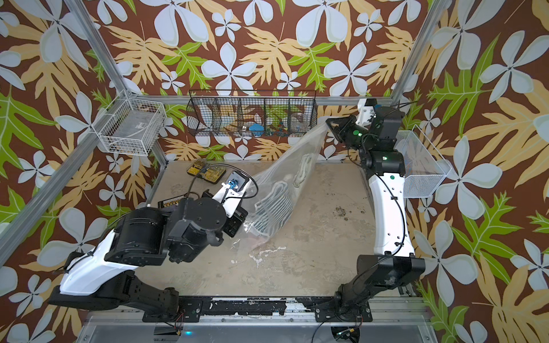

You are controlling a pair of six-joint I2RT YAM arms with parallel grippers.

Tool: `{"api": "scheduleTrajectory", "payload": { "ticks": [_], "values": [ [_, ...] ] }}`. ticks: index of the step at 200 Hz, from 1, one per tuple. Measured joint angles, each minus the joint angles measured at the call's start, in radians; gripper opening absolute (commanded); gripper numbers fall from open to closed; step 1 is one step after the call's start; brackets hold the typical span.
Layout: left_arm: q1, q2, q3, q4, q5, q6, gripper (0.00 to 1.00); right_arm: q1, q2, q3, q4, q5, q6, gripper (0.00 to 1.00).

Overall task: Place the folded towel into the vacuum bag
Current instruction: Adjust the vacuum bag at the center of the board.

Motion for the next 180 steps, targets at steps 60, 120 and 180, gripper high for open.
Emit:
{"api": "scheduleTrajectory", "payload": {
  "ticks": [60, 120, 180],
  "values": [
    [0.259, 0.004, -0.063, 0.142, 0.085, 0.141, 0.0, -0.008, 0.212, 0.282, -0.078, -0.022, 0.03, 0.0],
    [0.374, 0.06, 0.063, 0.484, 0.082, 0.464, 0.0, -0.072, 0.373, 0.55, 0.266, -0.158, 0.32, 0.0],
    [0.379, -0.109, -0.245, 0.525, 0.158, 0.384, 0.0, -0.085, -0.014, 0.084, 0.071, -0.113, 0.051, 0.0]
  ]
}}
